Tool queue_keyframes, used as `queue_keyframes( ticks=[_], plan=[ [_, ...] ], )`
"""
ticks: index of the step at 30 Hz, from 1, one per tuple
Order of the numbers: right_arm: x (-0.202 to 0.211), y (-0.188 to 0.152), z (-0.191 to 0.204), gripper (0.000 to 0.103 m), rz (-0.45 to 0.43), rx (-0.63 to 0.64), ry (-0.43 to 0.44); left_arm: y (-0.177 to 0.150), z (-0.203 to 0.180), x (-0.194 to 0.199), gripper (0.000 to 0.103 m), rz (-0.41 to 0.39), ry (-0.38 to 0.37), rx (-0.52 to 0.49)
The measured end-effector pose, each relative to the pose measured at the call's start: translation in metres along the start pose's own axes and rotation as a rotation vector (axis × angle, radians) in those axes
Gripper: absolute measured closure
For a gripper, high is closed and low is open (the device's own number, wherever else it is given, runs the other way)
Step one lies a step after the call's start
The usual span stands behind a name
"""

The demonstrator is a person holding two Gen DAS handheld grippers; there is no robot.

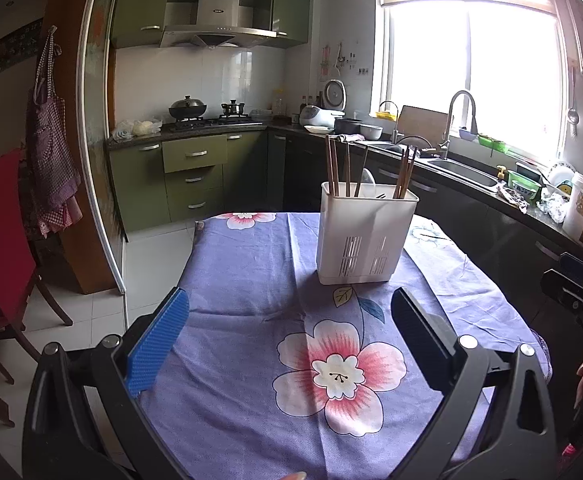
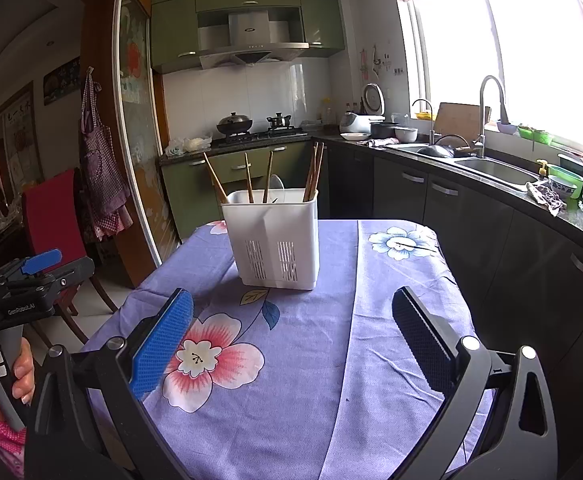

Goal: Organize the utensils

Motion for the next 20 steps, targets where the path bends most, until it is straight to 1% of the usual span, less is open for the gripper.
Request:
queue_keyframes(
  ticks=[3,7,12,14,17,20],
  plan=[
    [-0.001,-0.002,0.001,0.005,0.004,-0.002,-0.001,0.0,-0.001,-0.001,0.007,-0.008,0.015,-0.021],
    [-0.001,-0.003,0.003,0.005,0.01,0.001,0.002,-0.002,0.0,-0.007,0.007,0.006,-0.02,0.008],
    [-0.001,-0.001,0.003,0.005,0.013,-0.003,-0.003,-0.007,0.001,-0.011,0.007,0.027,-0.004,-0.003],
    [-0.003,-0.001,0.002,0.005,0.016,-0.004,-0.003,-0.009,0.002,-0.014,0.007,0.045,0.011,-0.012],
    [-0.006,-0.002,-0.001,0.005,0.021,-0.003,-0.006,-0.014,0.002,-0.021,0.007,0.065,-0.008,-0.011],
    [-0.017,-0.005,-0.011,0.005,0.036,0.005,-0.027,-0.02,0.004,-0.036,0.007,0.09,0.008,-0.031]
  ],
)
Point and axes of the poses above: each gripper's, at about its wrist camera, not at the fingertips, and x roughly against the way its jaws point, z to its left, y to its top, the point moved 4 cm from there along -x, roughly the way its jaws point, and after that the axes turned 15 degrees about -z, right-handed, at the moved point
